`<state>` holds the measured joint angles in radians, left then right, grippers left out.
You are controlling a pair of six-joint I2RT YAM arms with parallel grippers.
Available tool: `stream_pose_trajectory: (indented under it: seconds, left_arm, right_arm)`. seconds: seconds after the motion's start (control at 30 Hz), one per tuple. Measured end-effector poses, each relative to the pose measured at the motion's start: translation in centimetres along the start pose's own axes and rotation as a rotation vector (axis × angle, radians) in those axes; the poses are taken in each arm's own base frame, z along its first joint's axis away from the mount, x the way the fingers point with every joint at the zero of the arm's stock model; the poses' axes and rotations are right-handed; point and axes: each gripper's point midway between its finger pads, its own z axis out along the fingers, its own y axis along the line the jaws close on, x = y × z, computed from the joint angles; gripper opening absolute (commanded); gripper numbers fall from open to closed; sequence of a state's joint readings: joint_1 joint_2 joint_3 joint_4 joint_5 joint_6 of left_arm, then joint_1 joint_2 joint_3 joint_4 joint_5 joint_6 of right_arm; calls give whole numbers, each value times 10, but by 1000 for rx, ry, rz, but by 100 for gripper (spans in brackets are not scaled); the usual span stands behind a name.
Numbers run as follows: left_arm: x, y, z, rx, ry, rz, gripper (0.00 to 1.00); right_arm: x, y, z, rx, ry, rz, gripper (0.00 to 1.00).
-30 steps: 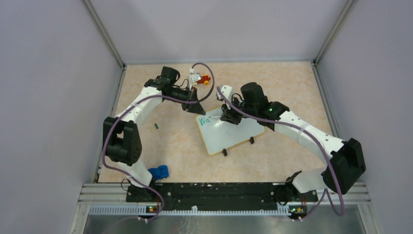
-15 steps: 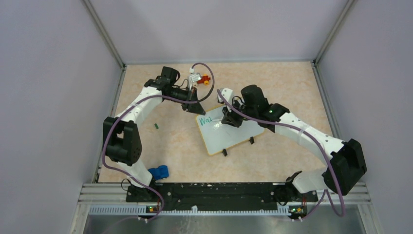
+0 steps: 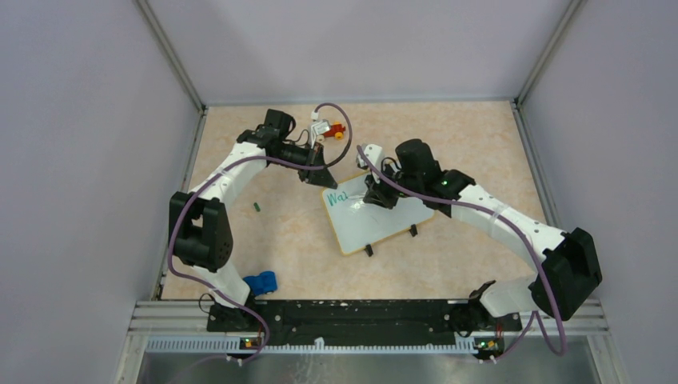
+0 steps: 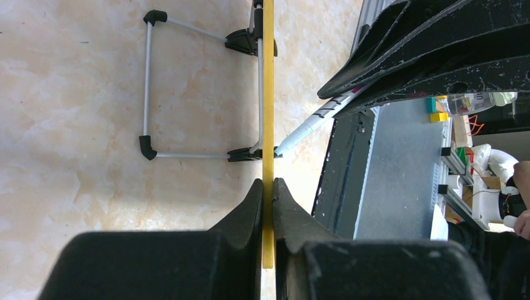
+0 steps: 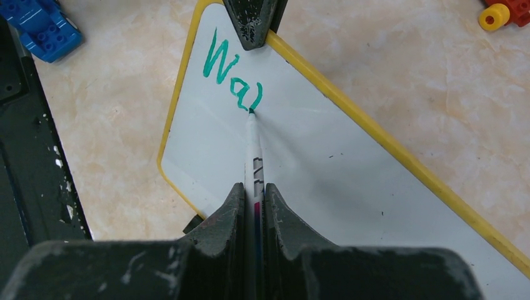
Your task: Write a sentence on the whiteboard
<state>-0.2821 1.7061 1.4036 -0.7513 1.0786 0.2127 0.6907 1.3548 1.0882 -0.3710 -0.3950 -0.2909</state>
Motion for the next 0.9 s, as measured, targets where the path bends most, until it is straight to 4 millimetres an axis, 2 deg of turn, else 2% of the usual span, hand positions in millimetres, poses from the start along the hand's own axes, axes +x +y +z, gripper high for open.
stream_pose_trajectory:
  seconds: [0.47, 0.9]
  left_arm:
    - [0, 1, 0, -3, 0, 1, 0]
    - [0, 0, 0, -2, 0, 1, 0]
  right_arm:
    - [-1, -4, -1, 11, -5, 20, 0]
    - [-13, -11, -5, 32, -35, 28, 0]
